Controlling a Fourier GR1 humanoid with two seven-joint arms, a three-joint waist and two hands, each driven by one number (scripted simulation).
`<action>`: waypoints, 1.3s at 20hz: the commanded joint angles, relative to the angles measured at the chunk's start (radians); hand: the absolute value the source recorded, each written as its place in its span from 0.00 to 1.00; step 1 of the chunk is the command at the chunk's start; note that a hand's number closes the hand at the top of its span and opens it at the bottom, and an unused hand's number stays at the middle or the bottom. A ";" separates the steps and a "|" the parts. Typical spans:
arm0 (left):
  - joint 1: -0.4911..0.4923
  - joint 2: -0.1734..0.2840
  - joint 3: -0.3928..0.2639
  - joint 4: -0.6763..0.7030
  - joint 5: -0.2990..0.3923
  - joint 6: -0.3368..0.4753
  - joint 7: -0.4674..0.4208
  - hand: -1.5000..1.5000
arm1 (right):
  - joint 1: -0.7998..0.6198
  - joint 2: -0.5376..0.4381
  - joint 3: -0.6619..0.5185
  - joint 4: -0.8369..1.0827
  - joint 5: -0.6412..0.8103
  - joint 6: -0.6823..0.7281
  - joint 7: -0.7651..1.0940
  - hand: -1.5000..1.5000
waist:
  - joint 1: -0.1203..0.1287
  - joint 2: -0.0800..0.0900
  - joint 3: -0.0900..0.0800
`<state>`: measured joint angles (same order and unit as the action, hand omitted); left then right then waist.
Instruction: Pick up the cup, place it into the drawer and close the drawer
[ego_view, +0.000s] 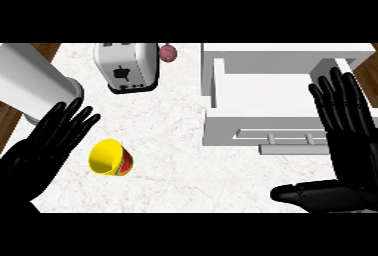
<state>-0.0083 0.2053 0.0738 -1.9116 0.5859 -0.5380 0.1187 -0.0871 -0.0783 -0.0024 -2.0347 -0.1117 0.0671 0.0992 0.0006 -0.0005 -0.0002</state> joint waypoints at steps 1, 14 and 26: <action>0.040 -0.039 -0.007 0.070 -0.095 -0.057 -0.078 0.00 | -0.012 -0.002 -0.013 -0.008 0.002 -0.003 0.008 0.00 | 0.000 0.000 0.000; -0.005 -0.015 0.088 0.319 -0.257 -0.117 -0.219 0.00 | -0.002 -0.022 -0.049 -0.023 -0.027 0.030 0.033 0.00 | -0.002 0.000 0.000; -0.061 0.024 0.116 0.716 -0.496 -0.196 -0.569 0.00 | -0.027 -0.009 -0.033 0.006 -0.021 0.033 0.038 0.00 | -0.004 0.002 -0.001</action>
<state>-0.0482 0.2092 0.1816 -1.3576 0.1841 -0.6961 -0.2962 -0.0909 -0.0786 -0.0230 -2.0542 -0.1220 0.0915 0.1337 -0.0019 0.0003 -0.0003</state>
